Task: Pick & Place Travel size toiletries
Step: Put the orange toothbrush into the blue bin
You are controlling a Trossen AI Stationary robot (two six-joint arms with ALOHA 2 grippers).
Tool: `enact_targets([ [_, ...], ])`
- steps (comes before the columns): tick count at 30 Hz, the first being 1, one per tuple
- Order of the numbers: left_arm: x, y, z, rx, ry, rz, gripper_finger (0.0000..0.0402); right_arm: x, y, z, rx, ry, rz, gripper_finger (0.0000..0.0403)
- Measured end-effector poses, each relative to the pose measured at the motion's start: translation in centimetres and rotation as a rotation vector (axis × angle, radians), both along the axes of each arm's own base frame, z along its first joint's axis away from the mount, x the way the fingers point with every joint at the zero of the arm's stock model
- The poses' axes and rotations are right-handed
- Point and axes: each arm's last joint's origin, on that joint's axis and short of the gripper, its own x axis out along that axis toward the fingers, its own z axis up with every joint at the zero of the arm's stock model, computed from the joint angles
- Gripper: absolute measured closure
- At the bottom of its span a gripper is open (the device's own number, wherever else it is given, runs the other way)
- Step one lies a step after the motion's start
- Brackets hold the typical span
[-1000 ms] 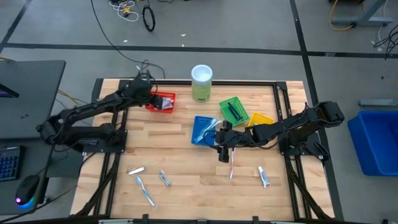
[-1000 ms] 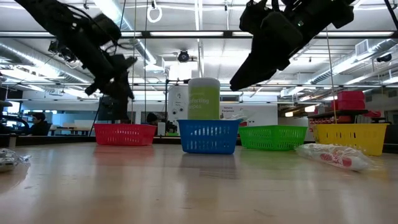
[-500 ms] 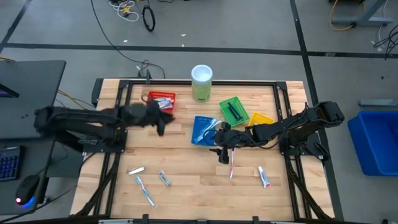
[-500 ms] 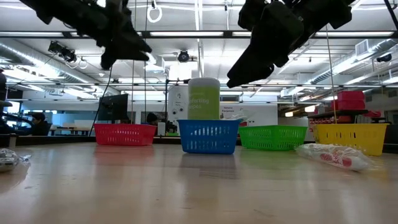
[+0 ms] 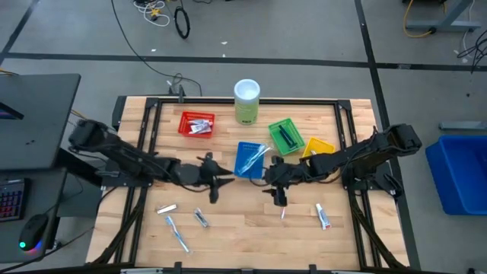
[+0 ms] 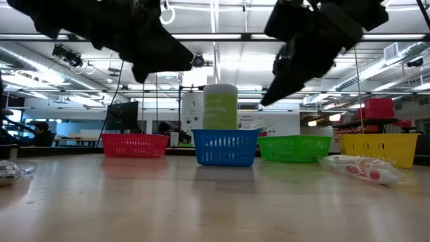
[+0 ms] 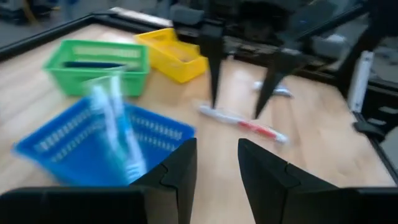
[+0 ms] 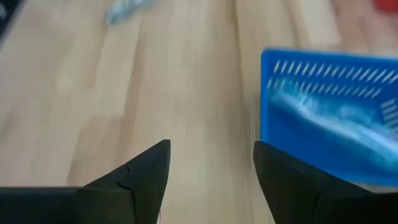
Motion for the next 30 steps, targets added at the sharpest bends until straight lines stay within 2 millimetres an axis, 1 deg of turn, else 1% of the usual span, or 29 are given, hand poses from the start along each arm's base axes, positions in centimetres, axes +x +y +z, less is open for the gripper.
enact_targets([
  [4, 1.5, -0.7, -1.4, -0.017, -0.056, -0.082, 0.0276, -0.7, 1.0, -0.4, -0.079, 0.049, 0.065, 0.0178],
  [8, 2.1, -1.0, -2.2, -0.008, -0.085, -0.12, 0.0276, -1.3, 2.0, -0.6, -0.149, 0.086, 0.095, 0.0188],
  [10, 2.4, -1.0, -2.1, 0.015, -0.084, -0.126, 0.0276, -1.7, 2.5, -0.5, -0.195, 0.121, 0.11, 0.0191],
  [12, 2.6, -1.1, -1.8, 0.025, -0.093, -0.129, 0.0276, -2.0, 2.9, 0.1, -0.223, 0.148, 0.112, 0.0193],
  [15, 2.9, -1.2, -1.2, 0.057, -0.112, -0.136, 0.0276, -2.8, 3.2, 1.3, -0.228, 0.206, 0.092, 0.0194],
  [19, 3.3, -1.2, -0.6, 0.096, -0.13, -0.136, 0.0276, -3.7, 3.3, 1.9, -0.206, 0.241, 0.062, 0.019],
  [21, 3.4, -1.1, -0.5, 0.097, -0.129, -0.125, 0.0276, -4.0, 3.3, 1.6, -0.194, 0.271, 0.086, 0.0188],
  [26, 3.4, -1.0, -0.6, 0.064, -0.129, -0.102, 0.0276, -4.8, 3.5, -0.5, -0.167, 0.352, 0.312, 0.0191],
  [28, 3.4, -1.0, -0.6, 0.055, -0.129, -0.1, 0.0276, -5.1, 3.5, -1.5, -0.187, 0.348, 0.376, 0.0194],
  [30, 3.4, -1.0, -0.6, 0.047, -0.13, -0.098, 0.0276, -5.1, 3.5, -2.1, -0.227, 0.296, 0.422, 0.0197],
])
